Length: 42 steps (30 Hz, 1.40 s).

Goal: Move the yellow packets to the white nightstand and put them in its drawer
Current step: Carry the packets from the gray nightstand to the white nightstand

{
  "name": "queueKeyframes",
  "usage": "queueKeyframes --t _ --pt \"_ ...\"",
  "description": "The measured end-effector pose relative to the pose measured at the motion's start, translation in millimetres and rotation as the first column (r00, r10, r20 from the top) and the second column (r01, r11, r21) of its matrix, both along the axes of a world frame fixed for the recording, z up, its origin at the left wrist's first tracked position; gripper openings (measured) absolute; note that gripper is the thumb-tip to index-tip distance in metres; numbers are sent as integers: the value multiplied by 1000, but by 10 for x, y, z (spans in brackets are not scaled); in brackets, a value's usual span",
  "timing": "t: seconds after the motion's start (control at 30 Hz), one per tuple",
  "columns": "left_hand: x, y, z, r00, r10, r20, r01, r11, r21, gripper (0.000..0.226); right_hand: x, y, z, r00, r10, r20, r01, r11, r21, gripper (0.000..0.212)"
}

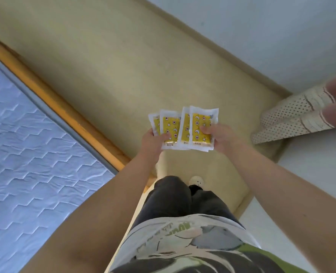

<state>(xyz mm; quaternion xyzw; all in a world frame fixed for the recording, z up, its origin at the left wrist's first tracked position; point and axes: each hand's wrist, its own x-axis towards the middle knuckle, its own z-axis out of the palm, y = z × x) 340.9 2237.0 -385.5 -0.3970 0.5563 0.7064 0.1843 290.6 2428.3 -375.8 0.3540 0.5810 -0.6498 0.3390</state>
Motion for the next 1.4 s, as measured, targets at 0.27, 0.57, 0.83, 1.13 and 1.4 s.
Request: queueKeyframes --t 0.27,0.57,0.83,1.13,1.4 --pt "-1078 -861 -43 966 259 8 -259 965 36 25 -1541 -1112 -109 956 292 -21 -293 956 -3 31" --pt "-2540 -2686 -50 875 483 4 -483 873 65 36 -3367 -3173 -78 870 492 -33 -491 870 31 30" --pt "-3514 -3969 43 796 604 31 -605 794 57 28 -4497 -4628 60 775 631 -43 -629 776 50 21" --pt "-5143 -5705 -54 672 740 16 -741 671 31 32 -6172 -6688 -113 615 785 -79 -780 620 85 33" --pt "-6332 -7260 88 513 856 58 -858 512 37 35 -7497 -8600 -46 359 931 -71 -908 366 205 34"
